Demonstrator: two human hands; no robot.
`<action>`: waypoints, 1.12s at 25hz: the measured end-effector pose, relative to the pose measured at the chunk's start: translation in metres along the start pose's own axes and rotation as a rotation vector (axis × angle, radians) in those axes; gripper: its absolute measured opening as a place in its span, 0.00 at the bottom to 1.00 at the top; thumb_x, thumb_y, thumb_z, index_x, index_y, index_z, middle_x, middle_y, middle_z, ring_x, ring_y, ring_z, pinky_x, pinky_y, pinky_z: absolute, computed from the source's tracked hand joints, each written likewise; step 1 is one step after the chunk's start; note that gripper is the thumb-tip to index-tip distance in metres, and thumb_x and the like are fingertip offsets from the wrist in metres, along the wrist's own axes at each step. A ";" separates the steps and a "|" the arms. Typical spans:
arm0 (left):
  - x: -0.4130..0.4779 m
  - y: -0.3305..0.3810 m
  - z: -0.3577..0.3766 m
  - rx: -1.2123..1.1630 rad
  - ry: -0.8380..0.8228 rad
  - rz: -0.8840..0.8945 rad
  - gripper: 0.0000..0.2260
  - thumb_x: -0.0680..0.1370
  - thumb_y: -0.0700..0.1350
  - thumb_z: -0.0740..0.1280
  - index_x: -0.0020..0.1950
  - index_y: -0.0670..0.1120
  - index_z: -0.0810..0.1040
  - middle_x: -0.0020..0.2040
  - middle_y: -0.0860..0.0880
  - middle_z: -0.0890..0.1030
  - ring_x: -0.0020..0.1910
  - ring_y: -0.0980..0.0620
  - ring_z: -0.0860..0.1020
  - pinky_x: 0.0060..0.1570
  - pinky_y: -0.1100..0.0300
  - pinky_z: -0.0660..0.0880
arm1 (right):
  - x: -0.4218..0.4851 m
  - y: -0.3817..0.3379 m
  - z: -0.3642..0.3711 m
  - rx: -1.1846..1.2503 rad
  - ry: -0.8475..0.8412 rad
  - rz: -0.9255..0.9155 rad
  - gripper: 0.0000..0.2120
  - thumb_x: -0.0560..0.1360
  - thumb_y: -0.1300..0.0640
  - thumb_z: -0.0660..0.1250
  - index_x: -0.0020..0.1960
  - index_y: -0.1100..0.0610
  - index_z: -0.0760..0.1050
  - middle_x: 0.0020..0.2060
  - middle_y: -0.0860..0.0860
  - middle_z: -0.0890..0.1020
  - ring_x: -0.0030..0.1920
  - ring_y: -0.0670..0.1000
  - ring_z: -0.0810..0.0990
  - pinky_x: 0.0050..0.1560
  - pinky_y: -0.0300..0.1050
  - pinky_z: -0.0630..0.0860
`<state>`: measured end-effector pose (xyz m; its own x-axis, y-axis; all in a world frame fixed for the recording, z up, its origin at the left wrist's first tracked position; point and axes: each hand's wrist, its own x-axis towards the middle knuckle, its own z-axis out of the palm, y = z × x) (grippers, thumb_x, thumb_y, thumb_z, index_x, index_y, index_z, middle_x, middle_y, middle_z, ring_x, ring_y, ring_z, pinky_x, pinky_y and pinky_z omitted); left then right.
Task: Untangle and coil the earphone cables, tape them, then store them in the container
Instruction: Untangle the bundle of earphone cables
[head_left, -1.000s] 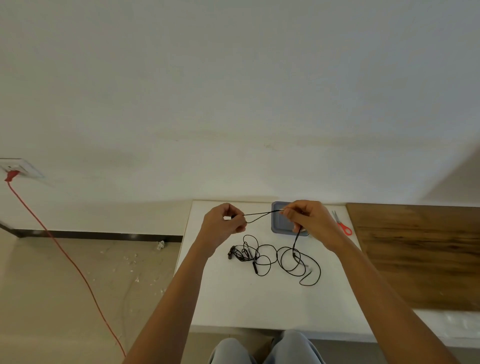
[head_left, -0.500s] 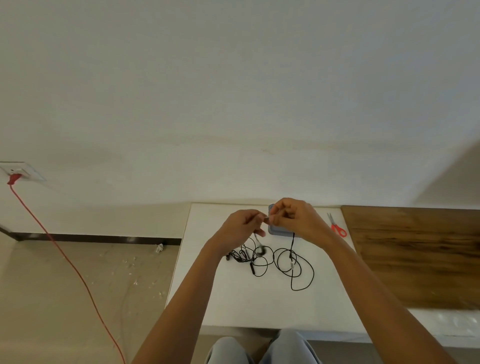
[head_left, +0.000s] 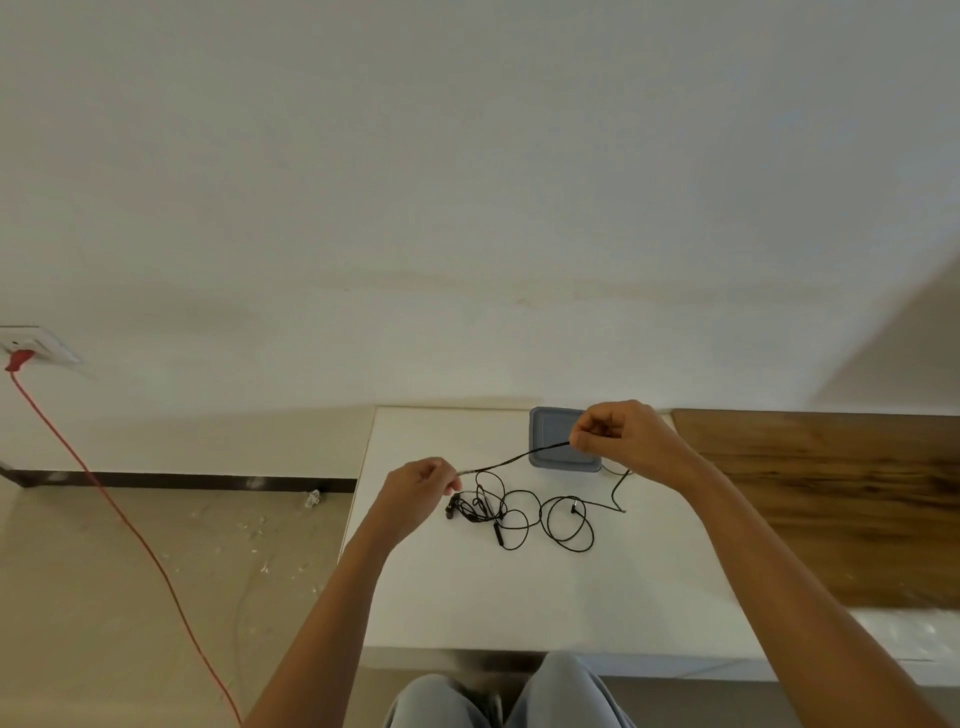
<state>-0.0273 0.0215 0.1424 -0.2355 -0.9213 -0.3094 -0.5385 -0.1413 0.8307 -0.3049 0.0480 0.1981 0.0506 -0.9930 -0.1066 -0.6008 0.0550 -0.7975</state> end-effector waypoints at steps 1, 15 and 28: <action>-0.002 0.001 0.001 -0.013 -0.076 -0.023 0.14 0.79 0.50 0.59 0.44 0.47 0.82 0.40 0.51 0.82 0.39 0.54 0.77 0.35 0.68 0.68 | 0.002 -0.006 0.005 0.022 -0.026 -0.021 0.02 0.72 0.57 0.72 0.41 0.54 0.82 0.36 0.50 0.84 0.38 0.44 0.79 0.48 0.48 0.77; 0.003 0.019 -0.001 -0.280 -0.096 0.166 0.13 0.82 0.41 0.59 0.42 0.45 0.79 0.35 0.51 0.74 0.31 0.58 0.72 0.41 0.59 0.78 | 0.018 -0.026 0.000 -0.116 -0.246 -0.015 0.04 0.72 0.54 0.72 0.43 0.54 0.80 0.32 0.50 0.84 0.30 0.46 0.76 0.36 0.37 0.72; 0.009 -0.064 0.010 -0.037 0.123 -0.080 0.13 0.80 0.39 0.59 0.38 0.45 0.78 0.32 0.51 0.78 0.33 0.54 0.74 0.39 0.61 0.72 | 0.016 -0.022 -0.093 -0.885 -0.139 0.016 0.16 0.68 0.36 0.70 0.31 0.46 0.73 0.29 0.41 0.74 0.32 0.42 0.72 0.36 0.39 0.67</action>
<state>-0.0030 0.0263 0.0818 -0.0911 -0.9435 -0.3185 -0.5208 -0.2275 0.8228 -0.3647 0.0215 0.2694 0.0989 -0.9681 -0.2304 -0.9947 -0.0893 -0.0517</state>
